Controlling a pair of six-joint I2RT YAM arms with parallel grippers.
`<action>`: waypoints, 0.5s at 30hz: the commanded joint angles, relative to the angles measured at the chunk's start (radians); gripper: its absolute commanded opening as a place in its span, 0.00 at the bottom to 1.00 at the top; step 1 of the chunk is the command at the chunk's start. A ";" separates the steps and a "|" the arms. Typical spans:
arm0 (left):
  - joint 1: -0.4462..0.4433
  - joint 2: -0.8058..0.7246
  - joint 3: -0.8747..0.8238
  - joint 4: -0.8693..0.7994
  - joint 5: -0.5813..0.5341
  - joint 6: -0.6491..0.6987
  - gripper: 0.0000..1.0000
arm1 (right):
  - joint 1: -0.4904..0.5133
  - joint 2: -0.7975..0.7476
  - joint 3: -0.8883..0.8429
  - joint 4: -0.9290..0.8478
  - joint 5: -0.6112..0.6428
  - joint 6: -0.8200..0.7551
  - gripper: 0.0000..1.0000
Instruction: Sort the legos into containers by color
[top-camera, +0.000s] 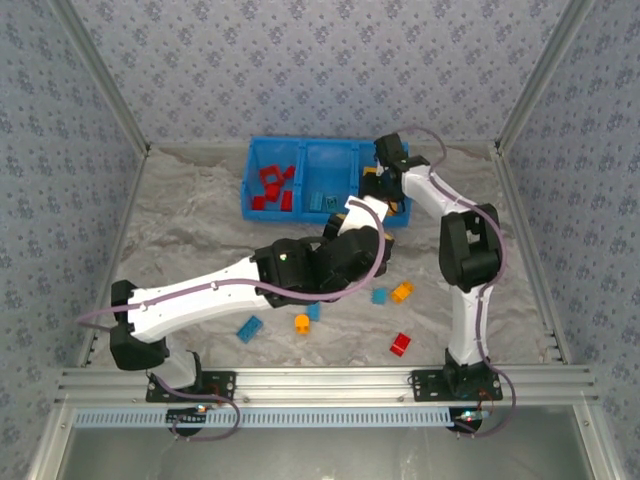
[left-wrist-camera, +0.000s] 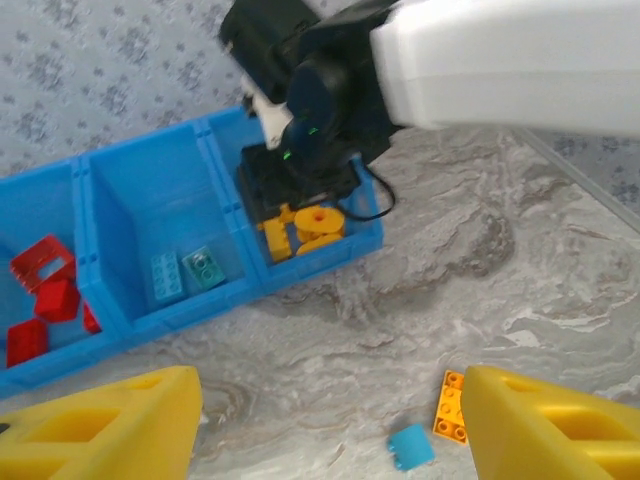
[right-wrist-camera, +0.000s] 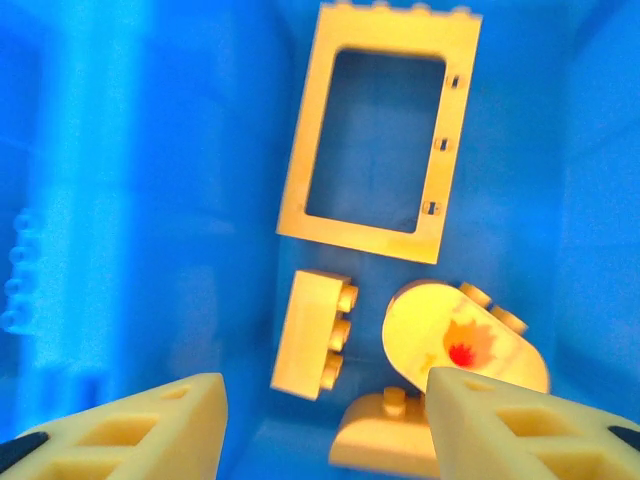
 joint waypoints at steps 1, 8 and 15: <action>0.102 -0.068 -0.024 -0.140 0.050 -0.135 0.70 | 0.023 -0.212 -0.083 0.063 0.052 -0.030 0.57; 0.484 -0.167 -0.382 -0.001 0.524 -0.045 0.71 | 0.162 -0.645 -0.503 0.308 0.006 -0.110 0.61; 0.672 -0.030 -0.523 0.072 0.651 0.187 0.74 | 0.491 -0.990 -0.824 0.387 0.023 -0.130 0.71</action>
